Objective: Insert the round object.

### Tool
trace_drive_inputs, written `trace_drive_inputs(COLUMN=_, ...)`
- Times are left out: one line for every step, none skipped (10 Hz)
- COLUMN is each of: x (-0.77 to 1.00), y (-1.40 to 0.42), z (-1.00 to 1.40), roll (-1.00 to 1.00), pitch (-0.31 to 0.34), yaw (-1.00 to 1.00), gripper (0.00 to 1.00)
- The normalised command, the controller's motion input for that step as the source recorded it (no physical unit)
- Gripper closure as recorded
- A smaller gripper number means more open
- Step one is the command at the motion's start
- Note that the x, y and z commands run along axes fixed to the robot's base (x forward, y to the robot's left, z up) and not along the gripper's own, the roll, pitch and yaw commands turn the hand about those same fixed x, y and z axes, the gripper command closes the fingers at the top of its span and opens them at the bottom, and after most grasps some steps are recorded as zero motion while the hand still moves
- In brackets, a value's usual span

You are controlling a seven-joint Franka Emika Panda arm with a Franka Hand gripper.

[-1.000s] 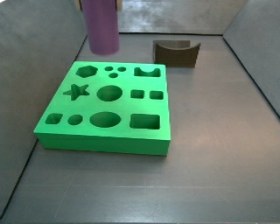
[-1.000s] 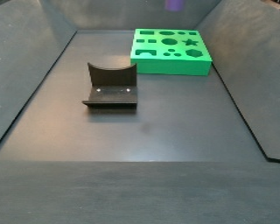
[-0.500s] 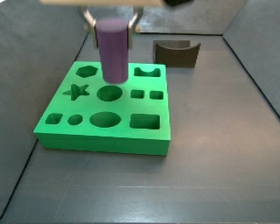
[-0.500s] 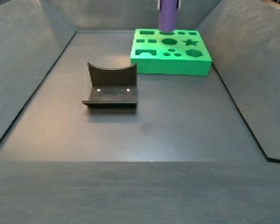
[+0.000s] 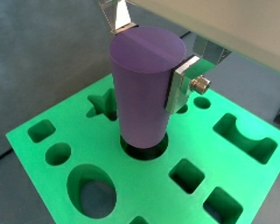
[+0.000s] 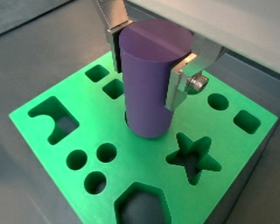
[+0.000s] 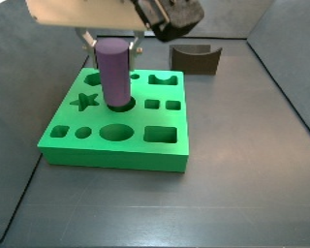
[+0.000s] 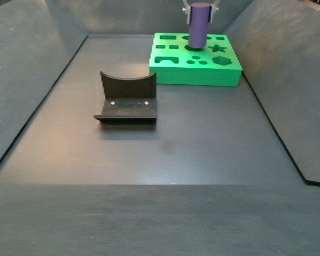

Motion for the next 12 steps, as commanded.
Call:
trace_drive_inputs(x=0.0, y=-0.02, z=-0.42, roll=-0.05, pitch=0.0, yaw=0.0, gripper=1.0)
trace_drive_inputs(x=0.07, y=-0.09, z=-0.5, roll=-0.12, pitch=0.0, yaw=0.0, gripper=1.0)
trace_drive_inputs(x=0.19, y=-0.15, z=-0.5, roll=-0.09, pitch=0.0, yaw=0.0, gripper=1.0)
trace_drive_inputs(x=0.14, y=-0.16, z=-0.5, roll=-0.09, pitch=0.0, yaw=0.0, gripper=1.0)
trace_drive_inputs(x=0.02, y=-0.21, z=-0.56, roll=-0.13, pitch=-0.01, yaw=0.0, gripper=1.0)
trace_drive_inputs(x=0.04, y=-0.21, z=-0.67, roll=-0.09, pitch=-0.02, yaw=0.0, gripper=1.0)
trace_drive_inputs(x=0.05, y=-0.14, z=-0.98, roll=-0.01, pitch=-0.047, yaw=0.0, gripper=1.0)
trace_drive_inputs(x=0.0, y=-0.27, z=-0.95, roll=0.0, pitch=-0.1, yaw=0.0, gripper=1.0)
trace_drive_inputs(x=0.0, y=-0.25, z=-0.71, roll=-0.12, pitch=-0.16, yaw=0.0, gripper=1.0)
trace_drive_inputs(x=0.0, y=-0.31, z=-0.75, roll=-0.08, pitch=-0.164, yaw=0.0, gripper=1.0)
trace_drive_inputs(x=0.02, y=-0.15, z=-0.1, roll=0.06, pitch=0.0, yaw=0.0, gripper=1.0)
trace_drive_inputs(x=0.0, y=0.0, z=0.0, roll=0.0, pitch=0.0, yaw=0.0, gripper=1.0)
